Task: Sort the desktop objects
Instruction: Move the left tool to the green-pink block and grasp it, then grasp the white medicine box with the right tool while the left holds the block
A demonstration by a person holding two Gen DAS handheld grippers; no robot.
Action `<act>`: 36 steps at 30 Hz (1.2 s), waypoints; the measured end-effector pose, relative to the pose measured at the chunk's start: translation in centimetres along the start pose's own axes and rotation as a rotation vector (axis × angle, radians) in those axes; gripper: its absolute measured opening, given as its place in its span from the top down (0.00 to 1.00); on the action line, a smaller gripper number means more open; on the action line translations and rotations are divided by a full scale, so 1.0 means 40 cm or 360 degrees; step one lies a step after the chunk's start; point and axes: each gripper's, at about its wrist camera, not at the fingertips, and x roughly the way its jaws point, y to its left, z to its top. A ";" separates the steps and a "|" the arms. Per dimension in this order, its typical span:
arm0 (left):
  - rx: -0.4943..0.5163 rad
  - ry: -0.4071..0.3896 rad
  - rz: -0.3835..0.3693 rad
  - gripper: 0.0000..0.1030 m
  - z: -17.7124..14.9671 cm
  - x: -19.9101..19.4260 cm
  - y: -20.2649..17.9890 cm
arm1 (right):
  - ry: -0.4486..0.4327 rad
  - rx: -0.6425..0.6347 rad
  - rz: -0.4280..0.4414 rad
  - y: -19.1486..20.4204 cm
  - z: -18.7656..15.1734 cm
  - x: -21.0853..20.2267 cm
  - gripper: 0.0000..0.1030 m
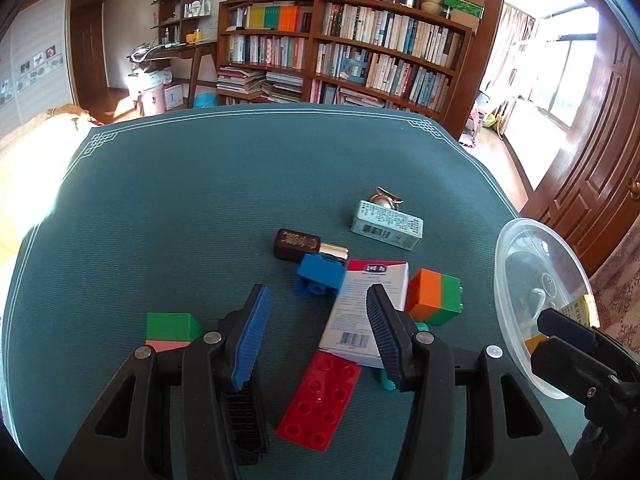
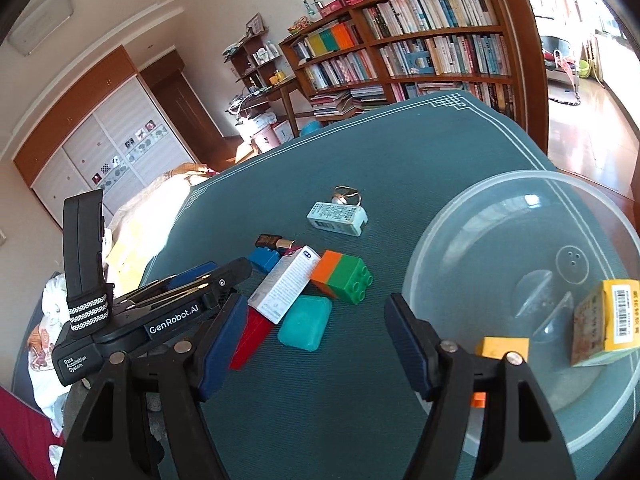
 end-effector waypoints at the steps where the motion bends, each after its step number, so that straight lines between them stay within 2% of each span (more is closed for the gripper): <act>1: -0.0022 -0.0002 0.0017 0.48 0.001 0.000 0.015 | 0.0014 -0.0020 0.0006 0.011 0.002 0.008 0.27; 4: -0.0094 -0.0006 0.0069 0.48 0.005 0.000 0.068 | 0.0102 -0.0057 0.0047 0.036 0.008 0.035 0.27; 7: -0.0155 0.0001 0.0118 0.48 0.008 0.004 0.110 | 0.0261 -0.0085 0.0086 0.054 0.012 0.079 0.27; 10: -0.0197 0.0020 0.0131 0.48 0.007 0.011 0.141 | 0.0399 -0.0085 0.0127 0.067 0.013 0.119 0.27; 12: -0.0213 0.0034 0.0141 0.48 0.005 0.017 0.152 | 0.0441 -0.0079 0.0155 0.076 0.013 0.133 0.27; 16: -0.0187 0.0052 0.0161 0.48 -0.002 0.025 0.158 | 0.0477 -0.0058 0.0210 0.087 0.013 0.151 0.27; 21: -0.0144 0.0048 0.0182 0.48 -0.014 0.020 0.156 | 0.0504 -0.0023 0.0191 0.070 0.004 0.168 0.27; 27: -0.0195 0.0028 0.0188 0.48 -0.029 0.004 0.191 | 0.0492 0.0036 0.0178 0.042 0.003 0.169 0.27; 36: -0.0317 0.0088 0.0115 0.48 -0.056 0.014 0.234 | 0.0545 -0.0083 0.0107 0.061 0.028 0.170 0.27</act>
